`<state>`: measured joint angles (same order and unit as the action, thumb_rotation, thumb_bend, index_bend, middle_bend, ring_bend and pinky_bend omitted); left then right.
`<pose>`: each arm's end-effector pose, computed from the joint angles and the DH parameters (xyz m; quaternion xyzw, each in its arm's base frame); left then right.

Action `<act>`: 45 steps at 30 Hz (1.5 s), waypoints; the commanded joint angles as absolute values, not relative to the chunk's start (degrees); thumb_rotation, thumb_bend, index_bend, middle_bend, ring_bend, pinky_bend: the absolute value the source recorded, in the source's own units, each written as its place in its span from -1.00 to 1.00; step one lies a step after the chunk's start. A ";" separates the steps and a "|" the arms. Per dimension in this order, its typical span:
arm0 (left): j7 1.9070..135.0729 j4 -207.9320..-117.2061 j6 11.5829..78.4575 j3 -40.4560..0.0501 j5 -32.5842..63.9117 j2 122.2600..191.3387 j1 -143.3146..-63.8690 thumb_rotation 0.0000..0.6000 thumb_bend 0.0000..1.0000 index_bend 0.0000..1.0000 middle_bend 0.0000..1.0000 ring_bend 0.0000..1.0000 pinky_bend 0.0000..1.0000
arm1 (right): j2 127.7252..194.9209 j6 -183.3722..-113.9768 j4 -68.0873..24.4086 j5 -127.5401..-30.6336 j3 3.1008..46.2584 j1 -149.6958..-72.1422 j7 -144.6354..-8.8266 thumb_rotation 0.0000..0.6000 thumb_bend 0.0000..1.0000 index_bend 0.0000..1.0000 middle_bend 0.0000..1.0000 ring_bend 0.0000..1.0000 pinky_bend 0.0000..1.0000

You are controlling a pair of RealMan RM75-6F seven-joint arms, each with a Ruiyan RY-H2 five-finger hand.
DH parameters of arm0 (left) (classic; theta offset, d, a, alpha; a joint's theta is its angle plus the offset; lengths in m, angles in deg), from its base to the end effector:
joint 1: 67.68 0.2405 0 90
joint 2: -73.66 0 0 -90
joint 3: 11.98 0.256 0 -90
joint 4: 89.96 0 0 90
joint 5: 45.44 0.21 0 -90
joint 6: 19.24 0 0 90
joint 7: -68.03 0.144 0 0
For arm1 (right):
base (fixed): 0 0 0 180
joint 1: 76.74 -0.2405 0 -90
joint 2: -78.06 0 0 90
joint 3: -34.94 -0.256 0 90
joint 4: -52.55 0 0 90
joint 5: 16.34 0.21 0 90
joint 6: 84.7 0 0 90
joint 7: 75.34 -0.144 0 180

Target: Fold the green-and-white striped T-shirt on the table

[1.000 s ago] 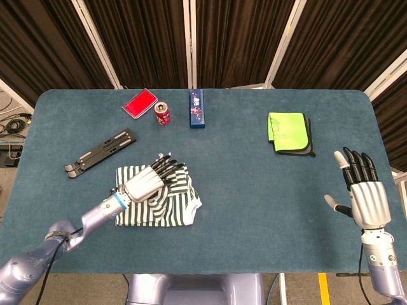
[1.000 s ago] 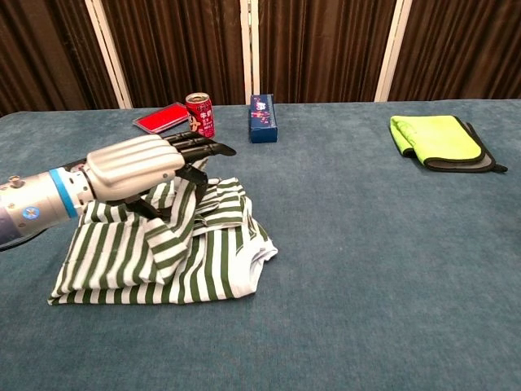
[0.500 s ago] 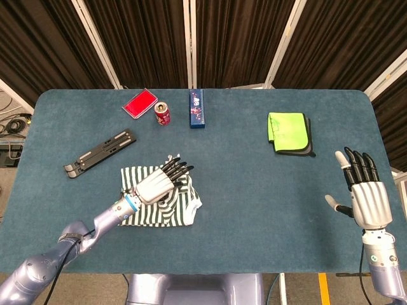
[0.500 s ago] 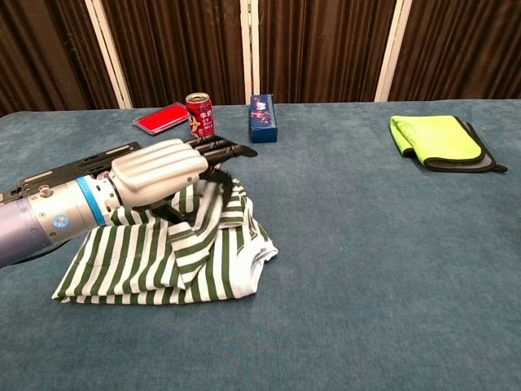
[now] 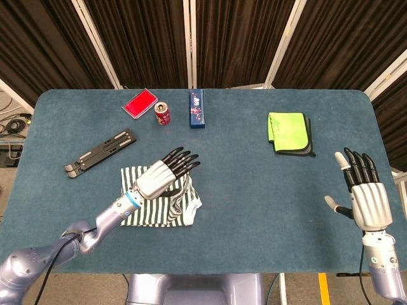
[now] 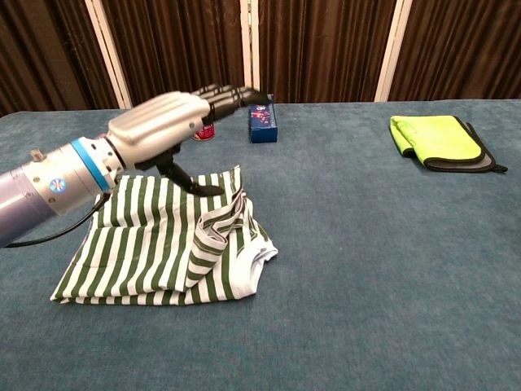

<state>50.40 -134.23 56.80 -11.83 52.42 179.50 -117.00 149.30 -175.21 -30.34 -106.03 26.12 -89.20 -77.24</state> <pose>-0.1246 0.3565 -0.0514 -0.7761 -0.1912 -0.5349 0.2738 -0.2810 -0.2403 0.1586 0.5876 -0.2775 0.4941 0.5776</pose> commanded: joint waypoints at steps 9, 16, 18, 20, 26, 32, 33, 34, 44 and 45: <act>58.48 -160.15 52.55 -16.02 45.77 161.78 -115.24 1.00 -1.00 -1.00 -1.00 -1.00 -1.00 | 148.50 -176.01 -31.50 -106.45 26.04 -88.81 -78.04 1.00 -1.00 -1.00 -1.00 -1.00 -1.00; 61.97 -165.26 46.96 -12.91 43.45 157.64 -113.12 1.00 -1.00 -1.00 -1.00 -1.00 -1.00 | 148.00 -176.26 -32.12 -106.84 26.07 -88.71 -78.79 1.00 -1.00 -1.00 -1.00 -1.00 -1.00; 62.72 -164.99 45.93 -12.48 42.87 158.27 -112.67 1.00 -1.00 -1.00 -1.00 -1.00 -1.00 | 147.86 -176.42 -32.30 -106.97 26.06 -88.65 -79.03 1.00 -1.00 -1.00 -1.00 -1.00 -1.00; 63.31 -164.34 45.11 -12.19 42.49 159.24 -112.32 1.00 -1.00 -1.00 -1.00 -1.00 -1.00 | 147.71 -176.50 -32.43 -106.95 26.00 -88.61 -79.31 1.00 -1.00 -1.00 -1.00 -1.00 -1.00; 62.95 -161.25 43.94 -11.91 42.15 162.93 -111.78 1.00 -1.00 -1.00 -1.00 -1.00 -1.00 | 147.26 -176.70 -32.59 -106.72 25.79 -88.44 -80.29 1.00 -1.00 -1.00 -1.00 -1.00 -1.00; 63.25 -157.37 43.76 -13.00 42.80 168.48 -112.58 1.00 -1.00 -1.00 -1.00 -1.00 -1.00 | 146.77 -176.81 -32.54 -106.32 25.50 -88.28 -81.33 1.00 -1.00 -1.00 -1.00 -1.00 -1.00; 63.12 -156.76 43.34 -13.23 42.86 169.85 -112.95 1.00 -1.00 -1.00 -1.00 -1.00 -1.00 | 146.69 -176.76 -32.52 -106.18 25.45 -88.25 -81.44 1.00 -1.00 -1.00 -1.00 -1.00 -1.00; 63.10 -156.09 43.12 -13.48 42.86 170.90 -113.18 1.00 -1.00 -1.00 -1.00 -1.00 -1.00 | 146.63 -176.72 -32.53 -106.12 25.43 -88.24 -81.57 1.00 -1.00 -1.00 -1.00 -1.00 -1.00; 63.16 -151.10 42.89 -14.33 44.58 178.53 -114.80 1.00 -1.00 -1.00 -1.00 -1.00 -1.00 | 146.29 -176.59 -32.41 -105.56 25.17 -88.07 -82.13 1.00 -1.00 -1.00 -1.00 -1.00 -1.00; 62.87 -150.47 42.82 -14.31 44.67 179.26 -114.87 1.00 -1.00 -1.00 -1.00 -1.00 -1.00 | 146.29 -176.53 -32.37 -105.48 25.16 -88.07 -82.14 1.00 -1.00 -1.00 -1.00 -1.00 -1.00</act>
